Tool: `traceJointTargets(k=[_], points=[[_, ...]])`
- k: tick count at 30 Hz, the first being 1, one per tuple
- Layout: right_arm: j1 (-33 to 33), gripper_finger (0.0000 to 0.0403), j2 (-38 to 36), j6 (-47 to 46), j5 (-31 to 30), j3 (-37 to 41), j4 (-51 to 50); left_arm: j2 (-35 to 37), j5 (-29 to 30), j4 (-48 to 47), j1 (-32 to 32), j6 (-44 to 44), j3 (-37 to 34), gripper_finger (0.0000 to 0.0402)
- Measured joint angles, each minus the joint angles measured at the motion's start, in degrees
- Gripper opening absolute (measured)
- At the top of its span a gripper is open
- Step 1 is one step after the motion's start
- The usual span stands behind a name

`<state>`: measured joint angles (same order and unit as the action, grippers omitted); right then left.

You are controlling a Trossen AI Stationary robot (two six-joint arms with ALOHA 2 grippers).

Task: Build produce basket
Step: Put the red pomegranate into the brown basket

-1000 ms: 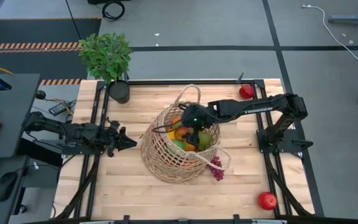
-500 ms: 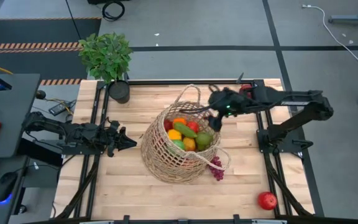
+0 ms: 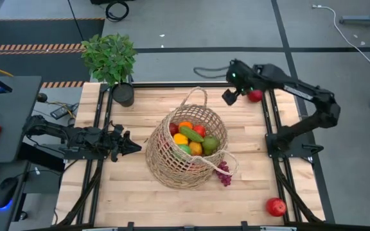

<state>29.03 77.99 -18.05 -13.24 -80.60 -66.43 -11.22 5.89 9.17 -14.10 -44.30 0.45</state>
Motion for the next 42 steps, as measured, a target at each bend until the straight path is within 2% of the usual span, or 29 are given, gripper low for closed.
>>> traceJointTargets(k=[4, 11, 18, 22, 27, 35, 42], points=[[8.8, 0.0348, 4.4, 3.8, 2.5, 0.0, -1.9, 0.0, 0.0, 0.0, 0.0, 0.0, 0.0, 0.0063], [19.3, 0.035, 10.9, 15.1, 2.9, 0.0, -1.9, 0.0, 0.0, 0.0, 0.0, 0.0, 0.0, 0.0058], [26.6, 0.0395, 18.3, 19.0, 3.9, 0.0, -2.5, 0.0, 0.0, 0.0, 0.0, 0.0, 0.0, 0.0063], [28.8, 0.0395, 21.8, 21.1, 3.8, 0.0, -3.0, 0.0, 0.0, 0.0, 0.0, 0.0, 0.0, 0.0062], [30.7, 0.0398, 25.1, 23.5, 0.1, 0.0, -2.8, 0.0, 0.0, 0.0, 0.0, 0.0, 0.0, 0.0058], [31.5, 0.0399, 29.0, 21.6, -1.0, 0.0, -4.3, 0.0, 0.0, 0.0, 0.0, 0.0, 0.0, 0.0063], [32.2, 0.0399, 31.8, 20.0, -4.9, 0.0, -5.0, 0.0, 0.0, 0.0, 0.0, 0.0, 0.0, 0.0056]])
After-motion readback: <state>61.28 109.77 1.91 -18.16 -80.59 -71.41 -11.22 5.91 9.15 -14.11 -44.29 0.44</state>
